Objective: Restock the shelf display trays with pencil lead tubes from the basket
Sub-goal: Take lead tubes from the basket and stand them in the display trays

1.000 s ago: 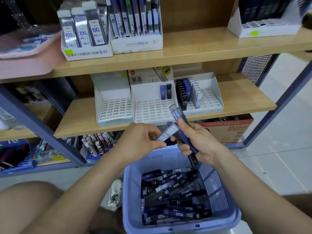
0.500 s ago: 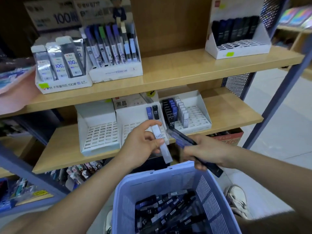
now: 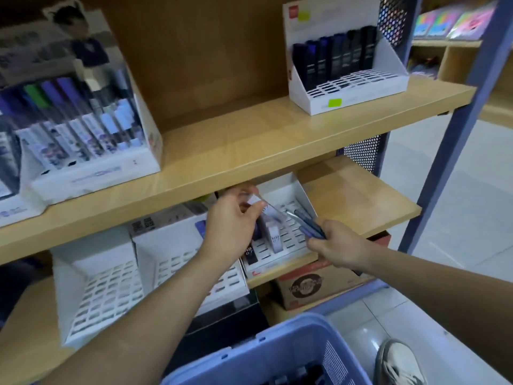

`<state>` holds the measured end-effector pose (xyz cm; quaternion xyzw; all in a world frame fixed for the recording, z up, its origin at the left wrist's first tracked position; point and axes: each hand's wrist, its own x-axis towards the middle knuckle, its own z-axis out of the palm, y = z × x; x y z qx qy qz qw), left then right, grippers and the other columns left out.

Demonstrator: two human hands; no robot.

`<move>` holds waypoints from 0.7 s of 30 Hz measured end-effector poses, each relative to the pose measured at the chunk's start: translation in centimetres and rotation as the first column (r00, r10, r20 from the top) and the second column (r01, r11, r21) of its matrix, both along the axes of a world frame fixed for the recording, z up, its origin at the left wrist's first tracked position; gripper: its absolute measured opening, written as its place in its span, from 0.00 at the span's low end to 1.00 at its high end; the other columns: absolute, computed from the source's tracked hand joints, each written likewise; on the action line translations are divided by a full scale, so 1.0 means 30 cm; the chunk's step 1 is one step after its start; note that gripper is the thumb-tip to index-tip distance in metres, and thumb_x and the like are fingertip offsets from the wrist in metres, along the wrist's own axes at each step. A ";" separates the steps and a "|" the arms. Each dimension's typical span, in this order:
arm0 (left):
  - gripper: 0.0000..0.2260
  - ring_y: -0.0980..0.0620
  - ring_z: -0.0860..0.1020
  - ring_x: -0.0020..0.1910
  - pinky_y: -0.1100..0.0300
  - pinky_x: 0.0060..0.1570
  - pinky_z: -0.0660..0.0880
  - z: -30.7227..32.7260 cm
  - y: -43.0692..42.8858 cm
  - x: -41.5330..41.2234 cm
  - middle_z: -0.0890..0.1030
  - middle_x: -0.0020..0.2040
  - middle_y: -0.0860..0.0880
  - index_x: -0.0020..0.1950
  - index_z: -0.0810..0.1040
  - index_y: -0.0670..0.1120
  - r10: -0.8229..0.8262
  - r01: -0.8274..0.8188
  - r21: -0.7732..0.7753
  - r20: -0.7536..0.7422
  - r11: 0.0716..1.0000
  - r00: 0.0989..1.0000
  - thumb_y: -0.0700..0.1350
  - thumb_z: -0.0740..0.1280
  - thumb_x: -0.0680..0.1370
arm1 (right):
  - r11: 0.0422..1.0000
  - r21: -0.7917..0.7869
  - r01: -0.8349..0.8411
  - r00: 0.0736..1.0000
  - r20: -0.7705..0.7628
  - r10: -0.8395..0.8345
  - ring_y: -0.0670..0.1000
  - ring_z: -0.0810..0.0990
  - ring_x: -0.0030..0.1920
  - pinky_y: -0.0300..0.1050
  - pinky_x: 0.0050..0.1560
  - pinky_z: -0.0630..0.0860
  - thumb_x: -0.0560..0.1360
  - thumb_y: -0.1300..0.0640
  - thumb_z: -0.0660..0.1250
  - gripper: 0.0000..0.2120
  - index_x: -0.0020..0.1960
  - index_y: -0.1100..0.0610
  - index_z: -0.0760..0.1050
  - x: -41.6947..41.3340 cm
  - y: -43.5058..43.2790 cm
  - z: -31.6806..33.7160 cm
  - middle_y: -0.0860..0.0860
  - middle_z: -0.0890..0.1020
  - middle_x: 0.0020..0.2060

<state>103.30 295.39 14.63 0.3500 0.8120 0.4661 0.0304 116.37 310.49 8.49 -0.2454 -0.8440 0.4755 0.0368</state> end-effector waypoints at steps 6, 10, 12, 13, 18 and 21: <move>0.06 0.54 0.76 0.50 0.61 0.49 0.71 -0.040 0.123 -0.083 0.76 0.49 0.56 0.54 0.74 0.53 0.004 -0.006 -0.142 -0.014 0.990 1.000 0.48 0.67 0.78 | 0.979 0.184 -0.091 0.995 0.065 0.081 0.49 0.75 0.38 0.43 0.39 0.71 0.78 0.56 0.65 0.04 0.52 0.51 0.71 0.017 0.044 -0.051 0.50 0.77 0.40; 0.07 0.51 0.78 0.50 0.57 0.54 0.74 -0.065 0.203 -0.142 0.80 0.53 0.52 0.56 0.79 0.52 -0.017 -0.015 -0.291 -0.107 0.957 0.994 0.49 0.66 0.79 | 0.974 0.203 -0.104 0.993 0.066 0.093 0.45 0.74 0.36 0.37 0.35 0.69 0.77 0.56 0.64 0.10 0.43 0.44 0.67 0.044 0.049 -0.059 0.47 0.76 0.38; 0.07 0.49 0.79 0.50 0.55 0.53 0.75 -0.083 0.227 -0.174 0.82 0.52 0.49 0.55 0.81 0.51 -0.045 -0.010 -0.334 -0.156 0.943 0.987 0.49 0.66 0.79 | 0.981 0.168 -0.094 0.995 0.048 0.087 0.44 0.74 0.34 0.35 0.33 0.70 0.77 0.56 0.64 0.10 0.43 0.43 0.67 0.054 0.050 -0.057 0.47 0.76 0.38; 0.07 0.48 0.79 0.50 0.54 0.54 0.75 -0.091 0.235 -0.188 0.82 0.53 0.48 0.54 0.81 0.51 -0.051 -0.007 -0.345 -0.160 0.938 0.986 0.49 0.66 0.79 | 0.985 0.145 -0.092 0.995 0.039 0.087 0.44 0.74 0.34 0.35 0.34 0.71 0.77 0.56 0.64 0.09 0.44 0.44 0.68 0.058 0.050 -0.054 0.47 0.77 0.38; 0.06 0.50 0.81 0.47 0.57 0.52 0.77 -0.138 0.251 -0.236 0.84 0.48 0.51 0.51 0.83 0.52 -0.034 -0.012 -0.367 -0.117 0.930 0.993 0.50 0.68 0.77 | 1.000 -0.006 -0.016 1.000 -0.010 0.016 0.49 0.76 0.33 0.45 0.34 0.75 0.77 0.59 0.63 0.05 0.48 0.49 0.73 0.059 0.048 -0.031 0.51 0.78 0.37; 0.07 0.50 0.80 0.41 0.54 0.48 0.77 -0.162 0.255 -0.247 0.84 0.42 0.48 0.45 0.82 0.52 -0.056 -0.021 -0.382 -0.189 0.924 0.980 0.51 0.65 0.78 | 0.991 -0.115 0.066 0.998 -0.011 -0.068 0.51 0.75 0.30 0.39 0.24 0.68 0.78 0.58 0.63 0.05 0.52 0.51 0.74 0.050 0.049 -0.013 0.54 0.79 0.36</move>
